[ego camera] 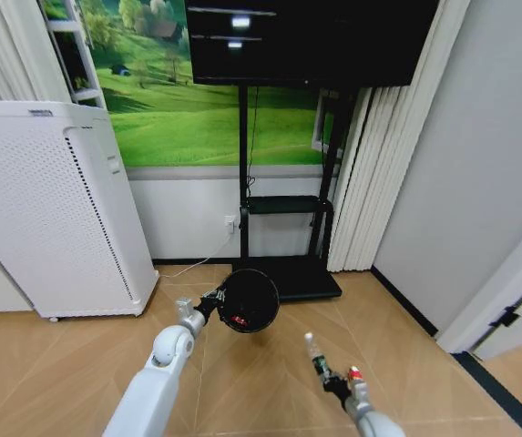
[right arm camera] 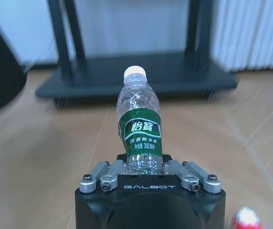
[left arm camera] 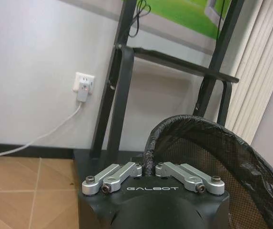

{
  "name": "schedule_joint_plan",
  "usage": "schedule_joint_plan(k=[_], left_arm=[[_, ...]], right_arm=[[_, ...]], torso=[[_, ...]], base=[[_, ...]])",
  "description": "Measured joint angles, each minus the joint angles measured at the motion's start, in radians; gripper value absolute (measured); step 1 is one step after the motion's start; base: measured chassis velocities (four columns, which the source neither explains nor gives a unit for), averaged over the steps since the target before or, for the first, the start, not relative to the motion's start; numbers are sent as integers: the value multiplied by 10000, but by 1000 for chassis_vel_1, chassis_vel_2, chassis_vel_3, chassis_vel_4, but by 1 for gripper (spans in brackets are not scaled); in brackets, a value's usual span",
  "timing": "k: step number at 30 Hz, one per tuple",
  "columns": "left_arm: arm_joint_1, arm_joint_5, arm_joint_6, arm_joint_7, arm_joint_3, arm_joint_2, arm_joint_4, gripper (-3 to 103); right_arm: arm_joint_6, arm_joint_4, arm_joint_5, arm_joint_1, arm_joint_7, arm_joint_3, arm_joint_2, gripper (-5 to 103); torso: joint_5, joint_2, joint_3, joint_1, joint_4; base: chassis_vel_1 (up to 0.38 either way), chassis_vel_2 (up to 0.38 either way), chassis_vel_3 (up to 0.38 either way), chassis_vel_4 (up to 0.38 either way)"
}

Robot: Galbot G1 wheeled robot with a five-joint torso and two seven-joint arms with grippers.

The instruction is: Pick up the trash bin and place the garbage on the floor into it.

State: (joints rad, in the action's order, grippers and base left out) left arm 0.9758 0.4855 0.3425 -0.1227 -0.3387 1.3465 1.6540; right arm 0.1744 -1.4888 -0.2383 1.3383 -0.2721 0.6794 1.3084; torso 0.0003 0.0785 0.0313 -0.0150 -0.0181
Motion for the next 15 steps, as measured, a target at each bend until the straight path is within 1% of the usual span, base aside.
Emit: schedule_joint_plan(k=[2, 3, 4, 6, 7, 10, 11, 14, 15], left_arm=[[-173, 64, -24, -15, 189, 127, -357, 7], [-260, 122, -33, -21, 282, 161, -507, 7], [-260, 122, -33, -21, 282, 161, -507, 7], [-463, 196, -49, -55, 496, 219, -830, 7], [-463, 196, -49, -55, 496, 219, -830, 7], [-843, 309, -76, -139, 852, 319, -1356, 7], [-843, 309, -76, -139, 852, 319, -1356, 7], [-1285, 326, -185, -282, 1381, 520, -1999, 7], [-1285, 326, -185, -282, 1381, 520, -1999, 7]], right_arm=[[345, -1095, -557, -23, 165, 379, 43, 29], [488, -1498, -739, -60, 226, 451, 69, 29], [488, -1498, -739, -60, 226, 451, 69, 29], [874, -2397, -1213, -163, 283, 537, 91, 29], [874, -2397, -1213, -163, 283, 537, 91, 29], [1289, -3378, -1672, -376, 329, 578, 112, 29], [1289, -3378, -1672, -376, 329, 578, 112, 29], [1732, -4309, -2124, -413, 413, 389, 137, 29], [1732, -4309, -2124, -413, 413, 389, 137, 29]], torso=[[-2, 1, 0, 0, -3], [-2, 0, 0, 0, -2], [-2, 0, 0, 0, -2], [-2, 0, 0, 0, -1], [-2, 0, 0, 0, -1], [-2, 0, 0, 0, 0], [-2, 0, 0, 0, 0], [-2, 0, 1, 0, -1], [-2, 0, 1, 0, -1]], base=[[0, 0, 0, 0], [0, 0, 0, 0], [0, 0, 0, 0], [0, 0, 0, 0], [0, 0, 0, 0], [0, 0, 0, 0], [0, 0, 0, 0], [0, 0, 0, 0], [0, 0, 0, 0]])
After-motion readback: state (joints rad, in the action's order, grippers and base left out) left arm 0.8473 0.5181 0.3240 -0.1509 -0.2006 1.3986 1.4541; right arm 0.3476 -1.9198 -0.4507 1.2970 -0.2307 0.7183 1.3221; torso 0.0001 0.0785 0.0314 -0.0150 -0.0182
